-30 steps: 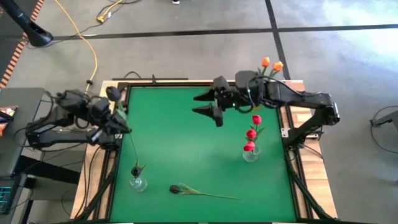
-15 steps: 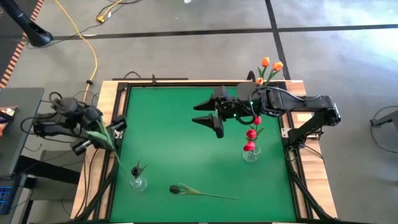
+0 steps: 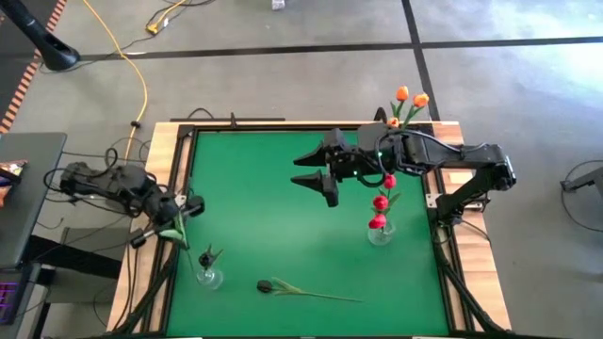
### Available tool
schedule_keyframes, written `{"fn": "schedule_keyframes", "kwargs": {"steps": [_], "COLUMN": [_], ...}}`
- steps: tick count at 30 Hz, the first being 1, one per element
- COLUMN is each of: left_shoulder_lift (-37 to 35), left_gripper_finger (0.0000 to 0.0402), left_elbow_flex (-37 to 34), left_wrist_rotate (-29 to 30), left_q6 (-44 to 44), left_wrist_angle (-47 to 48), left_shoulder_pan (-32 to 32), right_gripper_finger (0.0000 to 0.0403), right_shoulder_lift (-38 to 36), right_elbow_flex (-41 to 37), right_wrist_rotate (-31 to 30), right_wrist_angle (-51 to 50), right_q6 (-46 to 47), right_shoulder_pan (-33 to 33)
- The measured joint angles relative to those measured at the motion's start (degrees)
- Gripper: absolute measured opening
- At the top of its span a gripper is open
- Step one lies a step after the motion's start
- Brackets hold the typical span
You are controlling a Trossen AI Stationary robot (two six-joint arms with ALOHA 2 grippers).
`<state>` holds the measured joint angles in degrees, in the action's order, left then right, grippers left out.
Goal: Sort flowers into vase by color
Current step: Put the top black tulip into the bottom transparent flower vase
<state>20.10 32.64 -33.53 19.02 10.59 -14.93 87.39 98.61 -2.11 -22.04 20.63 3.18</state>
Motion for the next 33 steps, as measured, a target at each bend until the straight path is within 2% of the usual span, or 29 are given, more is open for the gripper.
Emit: {"fn": "schedule_keyframes", "kwargs": {"steps": [8, 16, 23, 28, 33], "left_shoulder_lift": [-0.04, -0.04, -0.04, 0.00, -0.02], "left_gripper_finger": [0.0000, 0.0000, 0.0000, 0.0000, 0.0000], "left_elbow_flex": [-0.24, -0.24, -0.24, -3.84, -6.26], "left_wrist_rotate": [1.96, 3.30, 7.44, 8.49, 11.64], "left_q6": [-7.68, -8.32, -9.83, -9.27, -8.74], "left_wrist_angle": [0.89, 4.43, 4.50, -0.60, -1.18], "left_shoulder_pan": [-2.53, -5.57, -9.19, -12.17, -13.70], "right_gripper_finger": [0.0282, 0.0282, 0.0282, 0.0282, 0.0282], "right_shoulder_lift": [0.02, 0.02, 0.02, 0.02, 0.02], "right_elbow_flex": [0.00, 0.00, 0.00, 0.00, 0.00], "right_wrist_rotate": [0.29, 0.63, 0.66, 0.66, 0.69], "right_wrist_angle": [0.05, 0.11, 0.15, 0.20, 0.20], "right_q6": [5.55, 7.07, 8.03, 8.06, 8.29], "right_shoulder_pan": [-1.11, -1.40, -1.85, -2.60, -3.33]}}
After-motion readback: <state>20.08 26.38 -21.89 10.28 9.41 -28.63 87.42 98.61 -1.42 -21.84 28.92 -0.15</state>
